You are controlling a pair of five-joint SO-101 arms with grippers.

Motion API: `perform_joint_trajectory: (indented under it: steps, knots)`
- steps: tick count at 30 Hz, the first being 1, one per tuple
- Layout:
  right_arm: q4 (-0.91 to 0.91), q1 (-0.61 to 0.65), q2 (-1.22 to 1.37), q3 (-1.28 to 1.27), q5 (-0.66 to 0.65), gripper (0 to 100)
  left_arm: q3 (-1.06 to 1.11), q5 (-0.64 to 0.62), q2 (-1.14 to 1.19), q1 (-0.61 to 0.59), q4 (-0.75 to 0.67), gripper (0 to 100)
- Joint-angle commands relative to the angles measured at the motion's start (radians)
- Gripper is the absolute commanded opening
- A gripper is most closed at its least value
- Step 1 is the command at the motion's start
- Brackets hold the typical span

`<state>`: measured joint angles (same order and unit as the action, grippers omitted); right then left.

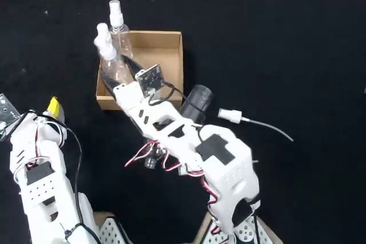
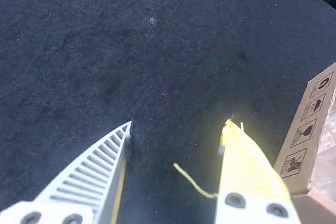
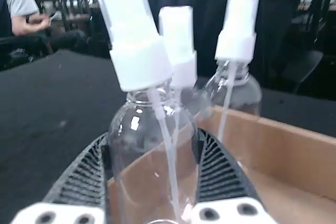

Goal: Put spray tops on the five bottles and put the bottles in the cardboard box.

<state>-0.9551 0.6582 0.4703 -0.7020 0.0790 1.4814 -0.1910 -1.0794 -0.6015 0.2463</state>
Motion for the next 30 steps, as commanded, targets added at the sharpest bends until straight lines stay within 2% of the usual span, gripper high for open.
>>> perform_joint_trajectory:
  steps: [1,26,30]
  knots:
    - [-0.028,0.046,-0.012,0.054,-0.006,1.0,-0.007,-0.003,-0.021,-0.007,-0.017,25]
    - [-0.021,0.066,-0.007,-0.001,-0.006,1.5,-0.007,0.0,-0.021,-0.008,-0.017,25]
    - [0.023,0.066,-0.005,0.004,-0.006,10.1,-0.007,-0.005,-0.021,-0.013,-0.017,25]
